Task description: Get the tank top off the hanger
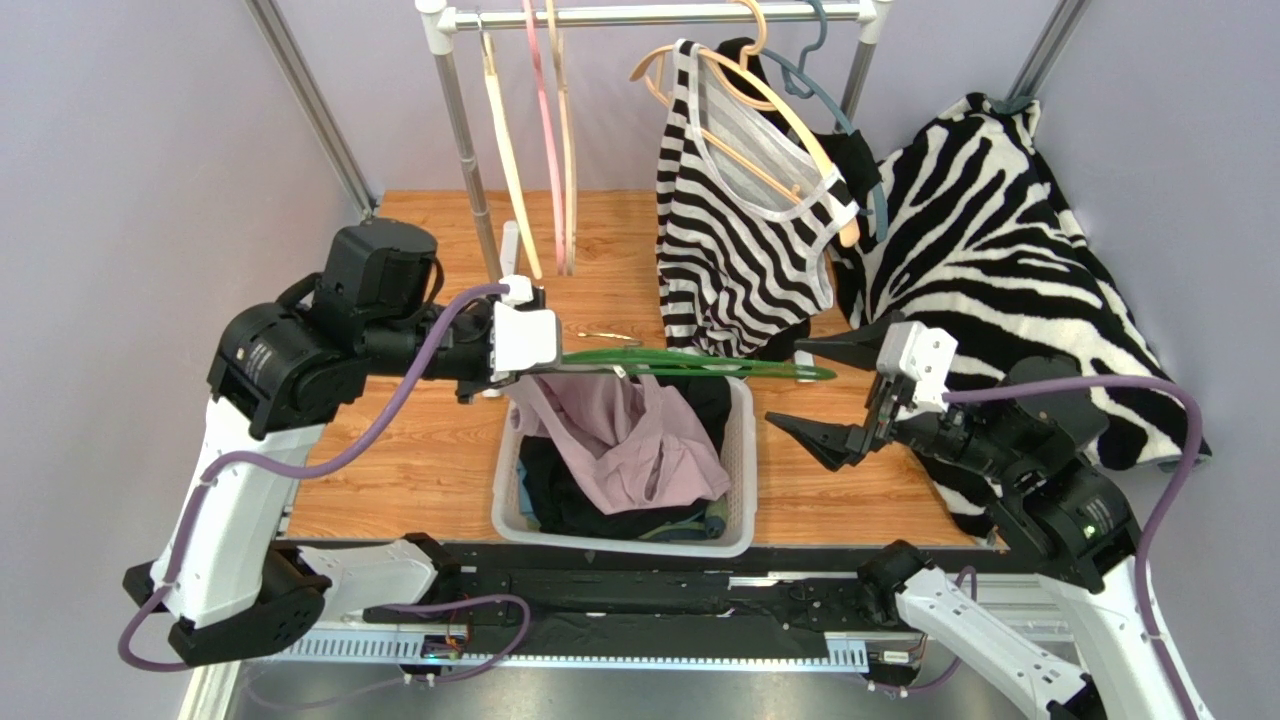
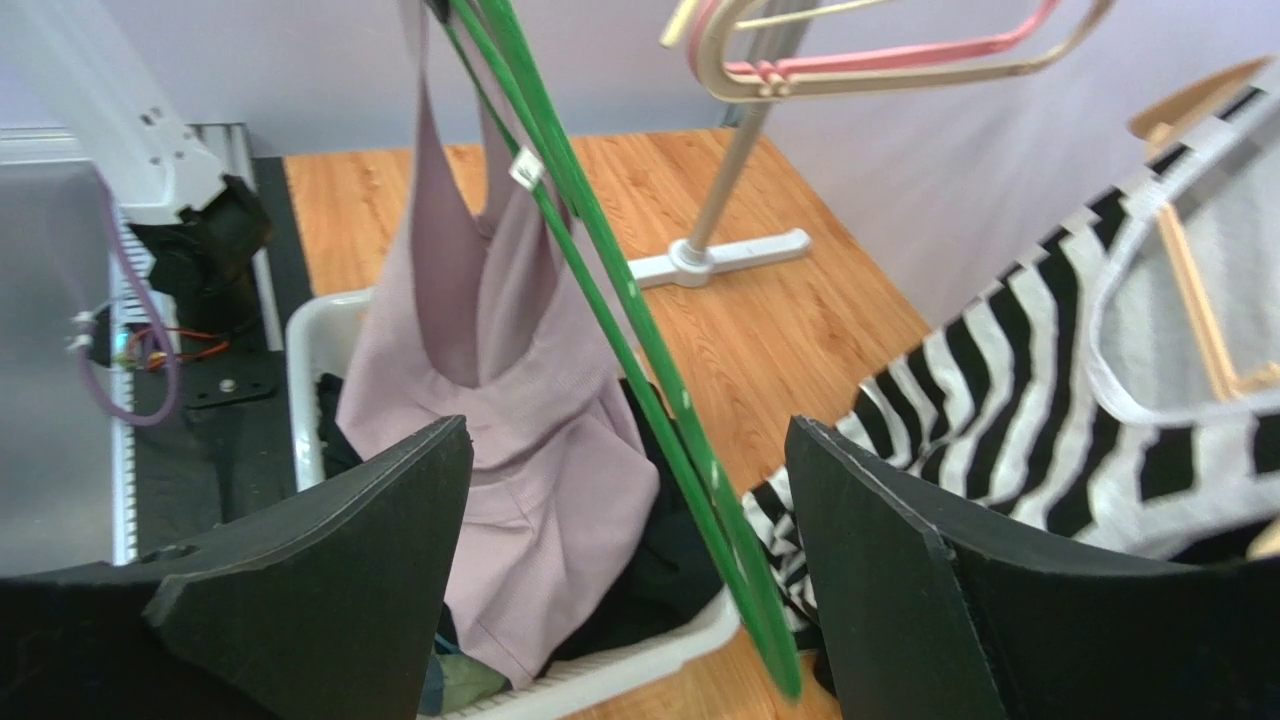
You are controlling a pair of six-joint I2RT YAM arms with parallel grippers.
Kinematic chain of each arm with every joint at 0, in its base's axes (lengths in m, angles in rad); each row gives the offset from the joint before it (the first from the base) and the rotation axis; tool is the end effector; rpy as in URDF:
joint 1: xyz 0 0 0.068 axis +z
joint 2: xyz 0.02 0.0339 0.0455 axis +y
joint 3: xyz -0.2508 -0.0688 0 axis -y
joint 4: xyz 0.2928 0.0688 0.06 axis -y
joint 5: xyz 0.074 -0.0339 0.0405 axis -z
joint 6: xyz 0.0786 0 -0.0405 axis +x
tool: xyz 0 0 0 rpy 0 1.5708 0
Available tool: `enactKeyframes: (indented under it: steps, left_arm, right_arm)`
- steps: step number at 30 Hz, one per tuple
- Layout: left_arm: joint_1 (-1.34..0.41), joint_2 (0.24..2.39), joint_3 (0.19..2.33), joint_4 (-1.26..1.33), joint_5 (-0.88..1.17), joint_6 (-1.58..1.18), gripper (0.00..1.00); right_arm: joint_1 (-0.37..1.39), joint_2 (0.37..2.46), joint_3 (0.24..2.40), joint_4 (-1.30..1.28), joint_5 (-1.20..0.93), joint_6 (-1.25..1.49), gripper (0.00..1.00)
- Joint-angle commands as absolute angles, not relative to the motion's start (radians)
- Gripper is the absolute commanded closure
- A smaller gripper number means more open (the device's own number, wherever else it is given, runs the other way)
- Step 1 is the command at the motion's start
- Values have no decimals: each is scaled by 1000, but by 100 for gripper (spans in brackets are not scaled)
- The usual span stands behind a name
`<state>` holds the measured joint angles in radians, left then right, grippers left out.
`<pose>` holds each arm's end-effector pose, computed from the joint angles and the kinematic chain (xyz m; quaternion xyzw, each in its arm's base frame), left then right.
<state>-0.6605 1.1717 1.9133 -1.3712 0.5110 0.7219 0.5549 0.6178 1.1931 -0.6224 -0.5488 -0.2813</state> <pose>0.1447 -0.1611 0.5027 0.6380 0.5914 -0.2117 0.4454 0.1224 0.1241 0.4618 -0.4537 0.5606 0.2848 0.6315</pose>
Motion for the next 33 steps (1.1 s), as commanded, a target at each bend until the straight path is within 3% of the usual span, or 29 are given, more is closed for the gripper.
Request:
enactKeyframes:
  steps: [1,17,26,29,30,31,33]
  left_arm:
    - [-660,1163,1922,-1678,606,776,100]
    - [-709,1132,1848,-1678,623,784,100]
    - [-707,1124,1850,-1667,598,784,100]
    - [-709,1115,1856,-1660,591,779,100]
    - [-709,1111,1855,-1646,586,775,100]
    - [-707,1106,1850,-1632,577,767,96]
    - [-709,1091,1844,-1573,531,726,84]
  right_arm:
    - [552,647,1238,-511,-690,-249,20]
    - [606,850,1367,-670,-782,-307,32]
    - [704,923,1420,-857,-668,-362,39]
    - [715,914,1413,-858,-647,-356,56]
    - [715,902,1407,-853,-634,-350,66]
    - [715,893,1401,-836,-627,-347,72]
    - [713,871,1387,-806,-611,-333,96]
